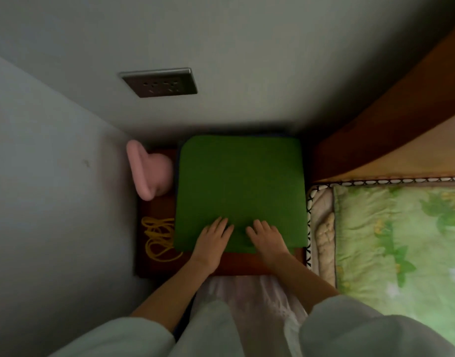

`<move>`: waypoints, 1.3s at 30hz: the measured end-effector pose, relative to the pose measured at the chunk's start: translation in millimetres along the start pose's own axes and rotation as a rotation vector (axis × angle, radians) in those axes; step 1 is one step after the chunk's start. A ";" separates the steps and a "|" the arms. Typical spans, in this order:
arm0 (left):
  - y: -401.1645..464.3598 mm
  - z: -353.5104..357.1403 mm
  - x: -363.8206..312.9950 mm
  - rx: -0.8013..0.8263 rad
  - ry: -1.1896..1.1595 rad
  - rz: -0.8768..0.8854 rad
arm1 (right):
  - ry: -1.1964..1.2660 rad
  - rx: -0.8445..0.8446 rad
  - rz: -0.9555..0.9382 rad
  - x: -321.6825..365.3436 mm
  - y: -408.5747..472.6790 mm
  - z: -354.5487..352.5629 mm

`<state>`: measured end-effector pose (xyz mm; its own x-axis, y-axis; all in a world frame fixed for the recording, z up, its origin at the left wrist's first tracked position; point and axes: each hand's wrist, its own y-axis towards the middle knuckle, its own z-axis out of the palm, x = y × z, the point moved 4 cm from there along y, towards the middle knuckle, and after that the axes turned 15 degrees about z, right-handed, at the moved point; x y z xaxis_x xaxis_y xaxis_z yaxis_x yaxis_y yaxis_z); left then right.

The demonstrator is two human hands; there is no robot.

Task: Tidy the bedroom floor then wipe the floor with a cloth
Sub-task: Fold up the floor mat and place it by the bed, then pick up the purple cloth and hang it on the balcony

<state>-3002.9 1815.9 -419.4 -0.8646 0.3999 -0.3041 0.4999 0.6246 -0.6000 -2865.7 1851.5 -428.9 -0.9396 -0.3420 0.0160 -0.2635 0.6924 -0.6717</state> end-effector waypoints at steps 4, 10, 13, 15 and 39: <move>-15.2 20.8 -5.2 0.090 -0.134 0.017 | 0.010 0.098 0.012 -5.9 -13.1 14.4; -25.7 7.1 0.7 0.001 -0.238 0.030 | 0.209 0.093 0.131 -5.8 -23.6 3.2; -32.2 -5.2 9.4 -0.182 -0.494 -0.102 | 0.432 0.087 0.264 -6.9 -33.3 -7.2; -39.8 -13.8 15.4 -0.298 -0.711 -0.239 | 0.597 0.045 0.351 -9.1 -42.8 -16.1; -101.2 -189.4 -188.2 -0.467 -1.542 0.117 | 2.530 -0.844 0.564 -117.5 -356.2 -30.1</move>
<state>-2881.3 1804.5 -161.3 0.0966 -0.3828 -0.9188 0.2846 0.8952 -0.3431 -2668.1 1664.1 -169.3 0.7016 0.2430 0.6698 0.4548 0.5708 -0.6836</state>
